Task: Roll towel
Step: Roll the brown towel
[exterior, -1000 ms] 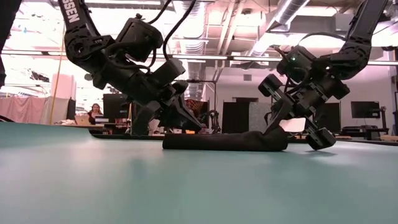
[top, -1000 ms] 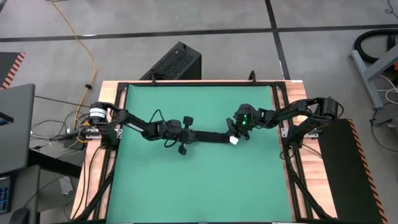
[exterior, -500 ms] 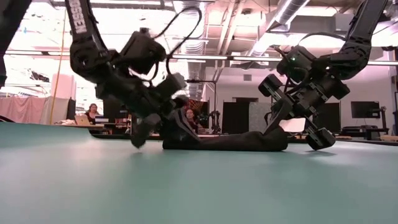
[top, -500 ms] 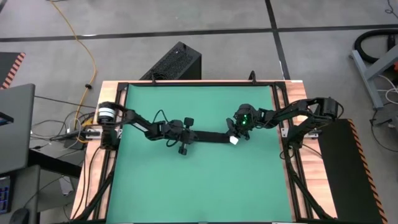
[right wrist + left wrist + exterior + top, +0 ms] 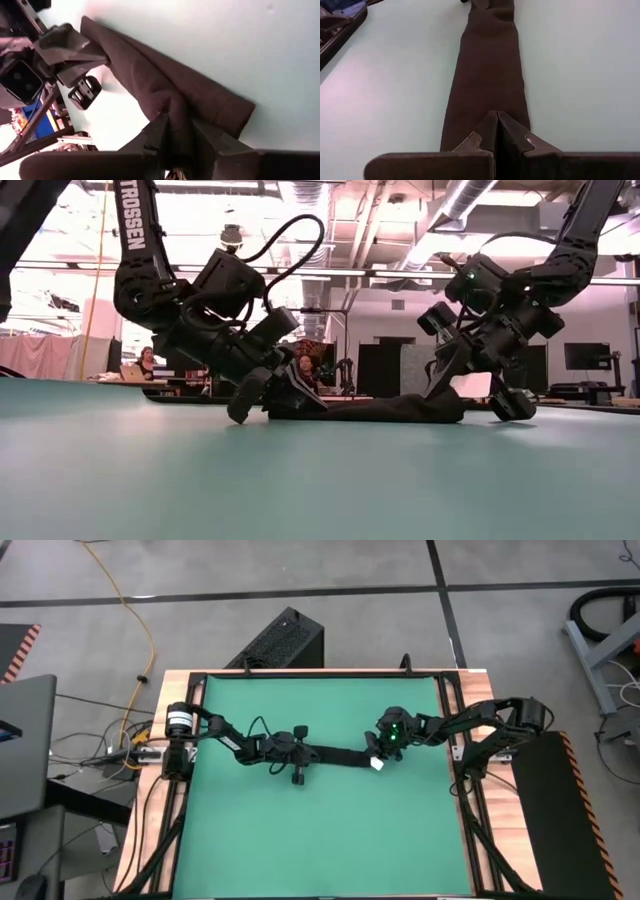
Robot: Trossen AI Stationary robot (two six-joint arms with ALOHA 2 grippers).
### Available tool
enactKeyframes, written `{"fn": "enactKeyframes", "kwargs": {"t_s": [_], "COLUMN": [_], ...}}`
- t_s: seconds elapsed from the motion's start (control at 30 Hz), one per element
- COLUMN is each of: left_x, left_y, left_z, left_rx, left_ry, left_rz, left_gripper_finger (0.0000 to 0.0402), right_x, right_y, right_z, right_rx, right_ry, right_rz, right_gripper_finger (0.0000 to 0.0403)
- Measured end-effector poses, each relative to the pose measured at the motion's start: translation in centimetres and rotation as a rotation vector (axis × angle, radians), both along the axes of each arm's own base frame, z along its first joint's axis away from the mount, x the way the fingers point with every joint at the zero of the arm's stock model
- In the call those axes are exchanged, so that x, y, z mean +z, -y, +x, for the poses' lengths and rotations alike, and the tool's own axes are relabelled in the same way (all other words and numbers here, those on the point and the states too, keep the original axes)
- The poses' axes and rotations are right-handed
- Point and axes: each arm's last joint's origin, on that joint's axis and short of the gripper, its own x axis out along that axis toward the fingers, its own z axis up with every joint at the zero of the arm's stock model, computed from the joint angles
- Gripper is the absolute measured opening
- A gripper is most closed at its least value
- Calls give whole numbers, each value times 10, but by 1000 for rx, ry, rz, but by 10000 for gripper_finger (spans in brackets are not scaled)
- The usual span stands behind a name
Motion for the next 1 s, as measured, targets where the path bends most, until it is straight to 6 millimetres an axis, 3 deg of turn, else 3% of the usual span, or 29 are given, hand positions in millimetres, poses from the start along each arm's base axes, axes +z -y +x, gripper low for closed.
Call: {"fn": "enactKeyframes", "kwargs": {"t_s": [0.73, 1.0], "left_x": [-5, -5], "left_y": [-1, -1], "left_z": [-3, -4], "left_rx": [15, 15], "left_ry": [-46, -47], "left_rz": [-54, -56], "left_gripper_finger": [0, 0], "right_x": [-8, 7], "right_y": [25, 32], "right_z": [-19, -43], "right_rx": [74, 78], "right_ry": [-82, -174], "right_rz": [-255, -403], "right_gripper_finger": [111, 111]}}
